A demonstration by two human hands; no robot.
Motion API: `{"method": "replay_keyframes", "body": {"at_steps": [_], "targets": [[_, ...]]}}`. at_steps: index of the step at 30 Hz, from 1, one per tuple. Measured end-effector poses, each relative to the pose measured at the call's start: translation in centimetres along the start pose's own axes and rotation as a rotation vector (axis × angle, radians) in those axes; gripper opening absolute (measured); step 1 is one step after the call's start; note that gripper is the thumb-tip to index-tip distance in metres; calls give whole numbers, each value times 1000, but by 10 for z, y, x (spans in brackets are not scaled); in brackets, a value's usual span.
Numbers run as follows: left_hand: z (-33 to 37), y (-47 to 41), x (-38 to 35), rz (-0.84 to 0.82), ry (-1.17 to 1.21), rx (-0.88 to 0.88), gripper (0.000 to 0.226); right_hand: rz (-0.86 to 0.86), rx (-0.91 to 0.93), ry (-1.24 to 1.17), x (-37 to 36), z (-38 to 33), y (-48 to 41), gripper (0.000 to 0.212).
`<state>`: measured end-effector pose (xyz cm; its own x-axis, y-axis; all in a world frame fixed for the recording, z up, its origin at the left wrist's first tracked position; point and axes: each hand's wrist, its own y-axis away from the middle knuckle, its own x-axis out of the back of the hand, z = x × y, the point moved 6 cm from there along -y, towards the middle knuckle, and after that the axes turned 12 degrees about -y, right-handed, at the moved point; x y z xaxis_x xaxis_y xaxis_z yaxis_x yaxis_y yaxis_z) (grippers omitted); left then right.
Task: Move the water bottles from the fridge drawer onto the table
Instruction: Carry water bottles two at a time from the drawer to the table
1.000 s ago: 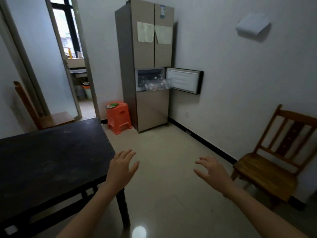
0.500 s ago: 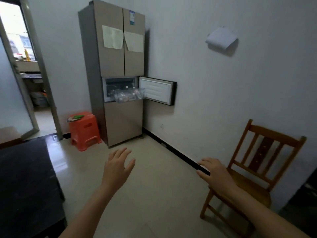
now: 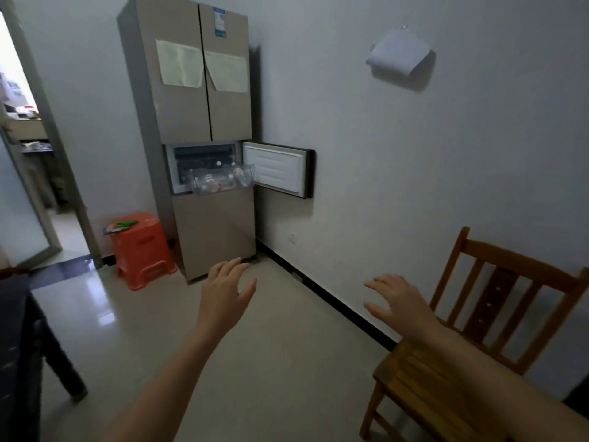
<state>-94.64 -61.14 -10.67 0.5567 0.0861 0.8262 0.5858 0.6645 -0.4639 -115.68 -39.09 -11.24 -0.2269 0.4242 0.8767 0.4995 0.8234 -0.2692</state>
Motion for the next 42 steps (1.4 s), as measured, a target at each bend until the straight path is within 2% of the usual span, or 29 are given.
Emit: {"method": "replay_keyframes", "body": {"at_steps": [5,9,13,16,21,23,26,29,31,32,36,42], "targets": [[52,-47,-37,55,-67,48,55,-31,48,-6,24,66,-63,90],[62,-71,-57,83,-146,91,62,-40,89,-29,29,95,-112,89],[48,-91,-76,30,-199,211,41,-61,151,-72,15,110,-157,79],[32,-107,-82,45,-249,265,39,-114,173,-69,-3,114,-191,65],[-8,-157,-101,88,-259,325,38,-119,272,-79,-40,109,-273,72],[-23,-178,-108,105,-253,333,37,-127,281,-74,-46,108,-300,67],[-52,-224,-122,113,-235,323,51,-124,293,-67,-54,106,-355,66],[-73,-275,-133,141,-207,342,40,-113,308,-51,-57,106,-409,73],[-80,-305,-142,154,-195,336,42,-85,305,-73,-60,111,-440,83],[-80,-312,-144,154,-184,340,44,-77,311,-79,-61,112,-447,82],[-93,-350,-168,139,-160,332,67,-85,312,-83,-82,125,-490,59],[-103,-408,-201,124,-150,334,73,-89,295,-108,-103,141,-556,64]]}}
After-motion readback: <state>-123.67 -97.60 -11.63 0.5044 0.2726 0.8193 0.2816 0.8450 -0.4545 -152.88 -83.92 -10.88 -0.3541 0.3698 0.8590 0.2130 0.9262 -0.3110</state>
